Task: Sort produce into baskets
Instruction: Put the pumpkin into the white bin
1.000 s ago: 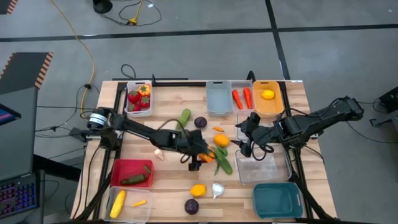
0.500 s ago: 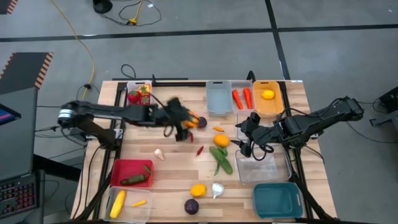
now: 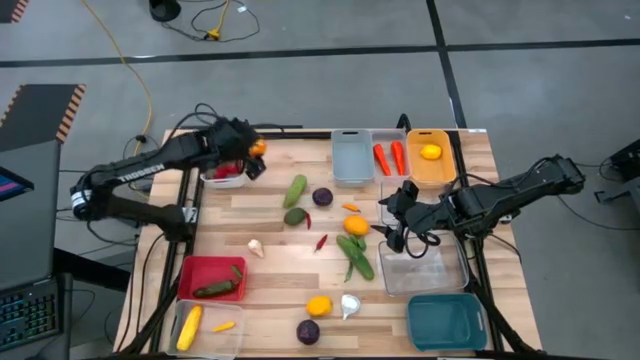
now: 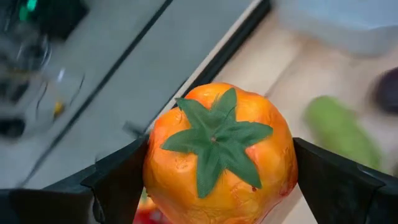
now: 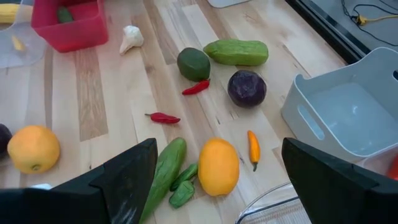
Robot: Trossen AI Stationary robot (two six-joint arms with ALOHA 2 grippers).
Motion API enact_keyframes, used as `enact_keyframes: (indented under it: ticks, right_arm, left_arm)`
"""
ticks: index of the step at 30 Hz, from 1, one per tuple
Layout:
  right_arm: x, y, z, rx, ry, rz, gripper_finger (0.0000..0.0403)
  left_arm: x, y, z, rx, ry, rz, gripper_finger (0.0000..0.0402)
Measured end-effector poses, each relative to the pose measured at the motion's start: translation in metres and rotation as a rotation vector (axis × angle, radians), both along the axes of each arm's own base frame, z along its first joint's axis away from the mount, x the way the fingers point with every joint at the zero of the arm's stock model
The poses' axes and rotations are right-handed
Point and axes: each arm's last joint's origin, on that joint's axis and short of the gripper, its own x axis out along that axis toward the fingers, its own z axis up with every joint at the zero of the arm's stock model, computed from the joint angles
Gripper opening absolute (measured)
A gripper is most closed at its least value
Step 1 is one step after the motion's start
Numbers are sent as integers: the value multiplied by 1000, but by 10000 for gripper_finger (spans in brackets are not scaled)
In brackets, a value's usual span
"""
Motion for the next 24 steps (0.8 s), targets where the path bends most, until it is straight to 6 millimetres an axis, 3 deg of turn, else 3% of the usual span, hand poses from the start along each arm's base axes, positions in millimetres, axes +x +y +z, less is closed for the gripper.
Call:
enact_keyframes:
  ticks: [6, 14, 24]
  right_arm:
    - [0, 0, 0, 0, 0, 0, 372]
    - [0, 0, 0, -2, 1, 2, 372]
    - [0, 0, 0, -5, 2, 4, 372]
  left_arm:
    - [-21, 23, -24, -88, 40, 198, 348]
    - [-43, 36, -53, -163, 82, 367, 348]
    - [-49, 41, -57, -180, 77, 413, 348]
